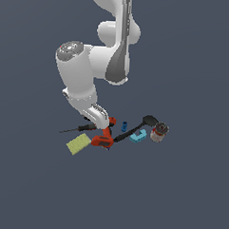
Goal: Pick up a designated object from a clutter of objects.
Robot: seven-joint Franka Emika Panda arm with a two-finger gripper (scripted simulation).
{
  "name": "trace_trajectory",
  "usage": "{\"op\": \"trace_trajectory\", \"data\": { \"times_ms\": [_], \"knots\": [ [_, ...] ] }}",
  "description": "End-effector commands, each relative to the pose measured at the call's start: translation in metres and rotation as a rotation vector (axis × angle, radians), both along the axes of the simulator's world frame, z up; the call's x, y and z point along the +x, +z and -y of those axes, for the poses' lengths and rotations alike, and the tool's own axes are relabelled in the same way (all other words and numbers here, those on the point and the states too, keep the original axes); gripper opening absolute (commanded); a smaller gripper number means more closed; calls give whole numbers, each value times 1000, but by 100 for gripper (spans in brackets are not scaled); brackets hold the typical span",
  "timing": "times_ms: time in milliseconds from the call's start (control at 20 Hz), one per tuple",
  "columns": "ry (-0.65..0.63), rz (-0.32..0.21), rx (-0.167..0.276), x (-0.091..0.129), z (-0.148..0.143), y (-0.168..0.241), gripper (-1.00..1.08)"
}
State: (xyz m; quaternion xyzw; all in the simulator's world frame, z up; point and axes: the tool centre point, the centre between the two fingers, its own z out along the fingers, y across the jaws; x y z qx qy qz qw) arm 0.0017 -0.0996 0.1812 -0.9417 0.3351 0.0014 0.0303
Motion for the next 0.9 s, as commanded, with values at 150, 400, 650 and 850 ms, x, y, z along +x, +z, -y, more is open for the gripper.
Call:
{"op": "trace_trajectory", "data": {
  "times_ms": [150,400,650,850],
  "knots": [
    [-229,-15,-10,-13,34,-45,100],
    [-404,-25,-24,-29,61,-77,100],
    [-526,-31,-39,-41,79,-99,100],
    [-585,-34,-47,-48,88,-110,100]
  ]
}}
